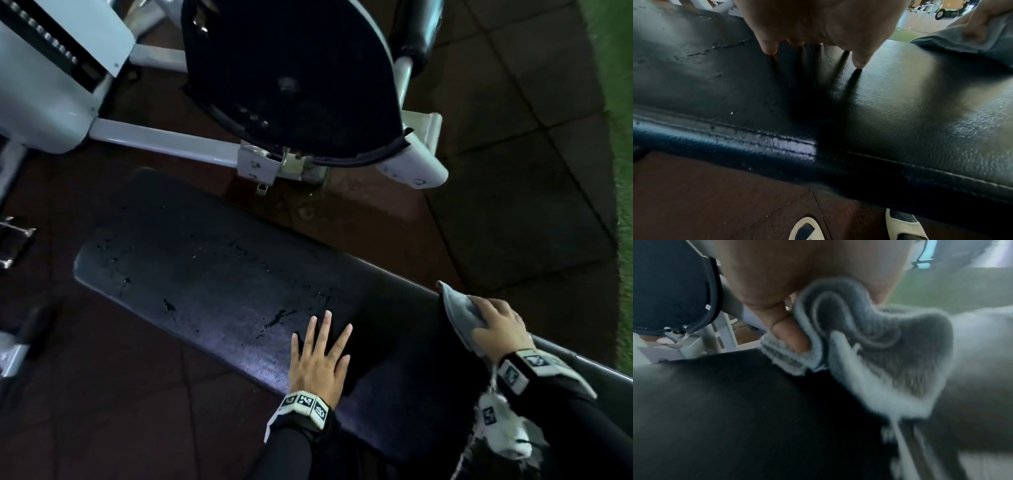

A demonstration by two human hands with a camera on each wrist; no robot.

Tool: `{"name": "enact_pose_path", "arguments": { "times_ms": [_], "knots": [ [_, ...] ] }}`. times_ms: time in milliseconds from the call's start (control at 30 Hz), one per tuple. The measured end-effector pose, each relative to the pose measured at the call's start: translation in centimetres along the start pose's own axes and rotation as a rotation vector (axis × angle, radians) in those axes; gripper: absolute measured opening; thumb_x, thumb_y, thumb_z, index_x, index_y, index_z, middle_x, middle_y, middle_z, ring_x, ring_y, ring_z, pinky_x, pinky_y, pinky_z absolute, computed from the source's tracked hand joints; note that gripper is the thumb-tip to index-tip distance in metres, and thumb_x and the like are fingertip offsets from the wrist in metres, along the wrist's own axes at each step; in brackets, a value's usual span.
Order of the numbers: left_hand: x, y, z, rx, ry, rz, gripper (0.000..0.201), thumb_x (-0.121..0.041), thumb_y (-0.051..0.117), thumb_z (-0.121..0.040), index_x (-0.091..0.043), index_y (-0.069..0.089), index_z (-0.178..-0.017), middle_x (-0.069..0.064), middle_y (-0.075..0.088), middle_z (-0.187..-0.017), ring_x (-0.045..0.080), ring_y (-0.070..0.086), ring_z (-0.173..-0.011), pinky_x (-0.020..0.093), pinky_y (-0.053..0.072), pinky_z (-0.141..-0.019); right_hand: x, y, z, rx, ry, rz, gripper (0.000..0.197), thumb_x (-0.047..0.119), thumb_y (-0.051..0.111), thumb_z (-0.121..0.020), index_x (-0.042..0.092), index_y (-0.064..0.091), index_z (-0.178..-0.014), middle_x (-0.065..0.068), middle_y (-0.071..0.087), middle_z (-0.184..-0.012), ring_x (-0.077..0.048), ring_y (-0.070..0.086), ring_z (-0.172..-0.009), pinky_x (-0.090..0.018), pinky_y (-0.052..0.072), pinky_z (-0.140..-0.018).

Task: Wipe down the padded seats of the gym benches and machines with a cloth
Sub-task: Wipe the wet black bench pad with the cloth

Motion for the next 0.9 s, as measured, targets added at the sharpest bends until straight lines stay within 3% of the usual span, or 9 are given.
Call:
{"name": "enact_pose_path", "arguments": {
  "times_ms": [133,233,333,367,433,533,600,700,900],
  "knots": [
    [0.8,-0.1,0.4,-0.002,-0.040,0.024,0.055,-0.050,0.030,-0.093,-0.039,0.031,-0.147,0.004,0.026,-0.157,0.025,0.023,-0.142,0.053,0.040,-0.103,0.8,0.3,-1.5,0.090,-0.001,0.000,0.052,0.049,0.058,-0.085,0.023,0.047,-0.129,-0.008,0.046,-0.132,-0.030,0.040,-0.124,-0.039,0.032,-0.105],
    [1.9,-0.3,0.7,-0.019,-0.109,0.041,0.055,-0.051,0.031,-0.094,-0.041,0.029,-0.147,0.005,0.024,-0.158,0.025,0.020,-0.143,0.054,0.030,-0.106,1.1,0.6,-2.4,0.092,0.008,-0.020,0.045,0.047,0.047,-0.093,0.023,0.046,-0.131,-0.012,0.056,-0.126,-0.029,0.044,-0.122,-0.035,0.029,-0.105],
    [4.7,-0.5,1.0,-0.042,-0.242,0.108,0.053,-0.051,0.029,-0.095,-0.045,0.022,-0.147,0.004,0.021,-0.159,0.027,0.017,-0.143,0.055,0.027,-0.107,0.4,0.6,-2.5,0.122,-0.058,-0.092,0.039,0.037,0.051,-0.092,0.057,0.044,-0.124,-0.001,0.056,-0.130,-0.025,0.047,-0.122,-0.037,0.032,-0.105],
    [5.8,-0.5,1.2,-0.038,-0.280,0.125,0.053,-0.051,0.027,-0.095,-0.046,0.020,-0.147,0.004,0.019,-0.159,0.027,0.016,-0.143,0.055,0.027,-0.108,0.0,0.5,-2.4,0.139,-0.090,-0.145,0.050,0.027,0.054,-0.091,0.071,0.043,-0.111,0.004,0.058,-0.127,-0.020,0.048,-0.120,-0.034,0.033,-0.104],
    [8.1,-0.8,1.2,-0.031,-0.352,0.145,0.052,-0.053,0.020,-0.096,-0.050,0.012,-0.147,0.001,0.007,-0.161,0.027,0.009,-0.146,0.053,0.018,-0.113,-0.7,0.1,-1.9,0.164,-0.074,-0.213,0.073,0.010,0.056,-0.089,0.081,0.042,-0.089,0.009,0.059,-0.118,-0.012,0.049,-0.116,-0.027,0.032,-0.101],
    [12.1,-1.8,1.0,-0.038,-0.477,0.185,0.050,-0.053,0.015,-0.098,-0.055,-0.006,-0.144,-0.009,-0.020,-0.157,0.024,-0.008,-0.148,0.051,0.001,-0.117,-0.3,-0.5,-1.6,0.165,-0.038,-0.231,0.059,0.015,0.057,-0.090,0.074,0.051,-0.091,0.004,0.060,-0.121,-0.017,0.050,-0.119,-0.031,0.034,-0.104],
    [14.8,-2.7,0.8,-0.030,-0.554,0.182,0.052,-0.051,0.018,-0.099,-0.057,-0.014,-0.139,-0.009,-0.025,-0.156,0.024,-0.014,-0.147,0.051,0.000,-0.118,0.7,-0.1,-1.4,0.169,-0.029,-0.125,0.031,0.038,0.058,-0.089,0.058,0.054,-0.112,0.001,0.059,-0.125,-0.021,0.051,-0.118,-0.035,0.036,-0.102],
    [17.9,-4.1,0.1,-0.022,-0.588,0.199,0.053,-0.052,0.020,-0.099,-0.058,-0.014,-0.139,-0.006,-0.023,-0.158,0.025,-0.016,-0.146,0.050,-0.001,-0.119,3.6,0.9,-2.0,0.144,-0.058,0.024,0.055,0.062,0.051,-0.082,0.040,0.044,-0.132,0.002,0.058,-0.125,-0.024,0.054,-0.114,-0.040,0.041,-0.097],
    [21.5,-4.8,-1.1,0.013,-0.555,0.247,0.066,-0.069,0.022,-0.090,-0.053,-0.013,-0.144,-0.004,-0.032,-0.154,0.028,-0.023,-0.144,0.048,-0.007,-0.118,13.0,3.8,-4.6,0.171,-0.205,0.126,0.054,0.056,0.045,-0.089,0.039,0.036,-0.139,0.001,0.051,-0.133,-0.025,0.050,-0.119,-0.038,0.040,-0.098]
  ]
}}
Point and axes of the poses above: each hand's wrist, its own z-axis away from the middle knuckle, its own y-axis out of the palm, x = y × z, the point moved 8 cm from there along -z, towards the middle knuckle
